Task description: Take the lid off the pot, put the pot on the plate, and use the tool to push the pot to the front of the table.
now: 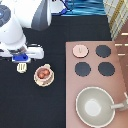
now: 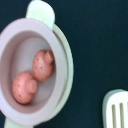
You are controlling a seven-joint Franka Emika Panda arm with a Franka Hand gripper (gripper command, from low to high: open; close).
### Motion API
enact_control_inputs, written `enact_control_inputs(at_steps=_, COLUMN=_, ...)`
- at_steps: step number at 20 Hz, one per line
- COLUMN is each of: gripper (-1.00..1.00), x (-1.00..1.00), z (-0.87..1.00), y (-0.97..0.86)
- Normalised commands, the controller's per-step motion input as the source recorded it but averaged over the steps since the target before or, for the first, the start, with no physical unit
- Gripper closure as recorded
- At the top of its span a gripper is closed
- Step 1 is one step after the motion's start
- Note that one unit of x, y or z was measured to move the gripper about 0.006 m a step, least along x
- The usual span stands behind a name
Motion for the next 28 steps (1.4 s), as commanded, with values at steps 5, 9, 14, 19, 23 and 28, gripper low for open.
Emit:
enact_control_inputs(at_steps=5, gripper=-1.0, x=-0.73, z=0.0, y=-0.6)
enact_control_inputs(at_steps=9, gripper=-1.0, x=-0.87, z=-0.16, y=-0.45)
enact_control_inputs(at_steps=14, gripper=-1.0, x=-0.96, z=-0.34, y=-0.26)
enact_control_inputs(at_steps=19, gripper=-1.0, x=-0.96, z=-0.46, y=-0.24)
enact_control_inputs(at_steps=23, gripper=-1.0, x=-0.93, z=-0.55, y=-0.33)
enact_control_inputs(at_steps=28, gripper=-1.0, x=-0.78, z=-0.53, y=-0.36)
